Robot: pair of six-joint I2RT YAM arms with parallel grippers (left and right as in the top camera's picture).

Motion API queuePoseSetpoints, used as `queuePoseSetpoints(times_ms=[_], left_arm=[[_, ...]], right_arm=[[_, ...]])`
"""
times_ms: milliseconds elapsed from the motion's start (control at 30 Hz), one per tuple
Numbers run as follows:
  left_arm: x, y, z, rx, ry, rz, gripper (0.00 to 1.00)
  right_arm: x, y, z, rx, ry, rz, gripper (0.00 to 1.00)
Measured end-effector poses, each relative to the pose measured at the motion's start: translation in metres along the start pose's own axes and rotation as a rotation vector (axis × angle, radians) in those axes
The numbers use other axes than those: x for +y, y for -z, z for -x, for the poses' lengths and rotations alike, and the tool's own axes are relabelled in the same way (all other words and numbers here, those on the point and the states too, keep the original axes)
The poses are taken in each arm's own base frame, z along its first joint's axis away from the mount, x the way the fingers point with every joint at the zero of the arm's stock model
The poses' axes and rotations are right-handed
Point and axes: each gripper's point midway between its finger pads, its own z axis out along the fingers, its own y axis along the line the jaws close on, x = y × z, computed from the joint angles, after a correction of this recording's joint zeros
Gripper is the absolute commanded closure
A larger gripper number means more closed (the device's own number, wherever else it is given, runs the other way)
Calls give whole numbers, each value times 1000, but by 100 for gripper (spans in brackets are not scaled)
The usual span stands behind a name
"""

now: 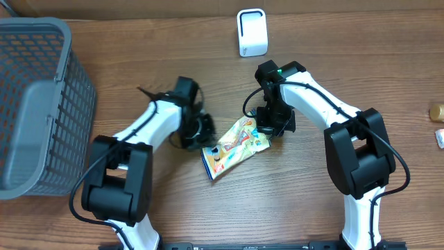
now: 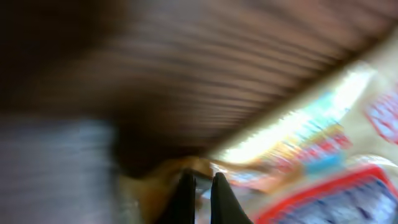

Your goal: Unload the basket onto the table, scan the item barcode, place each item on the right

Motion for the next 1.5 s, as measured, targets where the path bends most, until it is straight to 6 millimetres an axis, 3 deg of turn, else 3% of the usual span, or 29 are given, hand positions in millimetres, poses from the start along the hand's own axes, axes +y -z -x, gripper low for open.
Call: queuePoseSetpoints(times_ms=[133,233,333,367,500,600,733,833,1000,1100,1233,1367,1500], left_arm=[[48,13,9,-24,105,145,96],[64,21,12,-31,135,194,96],[65,37,15,-22,135,229,96],[60,45,17,-26,125,227,96],[8,75,32,-41,-28,70,96],[-38,82,23,-6,-156,-86,95],[-76,64,-6,64,-254,-167,96],[-99,37,-31,102,-323,-204,96],[-111,0,-75,185,-358,-199,96],[-107,-8,-89,213,-342,-157,96],[-81,-9,-85,200,-264,-24,96],[-40,-3,-68,140,-182,153,96],[-19,6,-41,58,-127,215,96]], right_arm=[[-9,2,0,11,-23,-7,96],[-18,4,2,20,-49,-11,96],[-26,11,8,15,-76,-8,96],[-27,15,12,4,-83,1,96],[-21,22,34,-69,-100,68,96],[-16,25,48,-117,-134,111,96],[-18,26,53,-124,-182,127,96],[-23,27,52,-114,-212,128,96],[-37,28,51,-96,-241,117,96],[-46,30,53,-91,-240,126,96],[-54,33,54,-77,-214,152,96],[-48,35,52,-62,-138,207,96],[-27,40,47,-43,-26,323,96]])
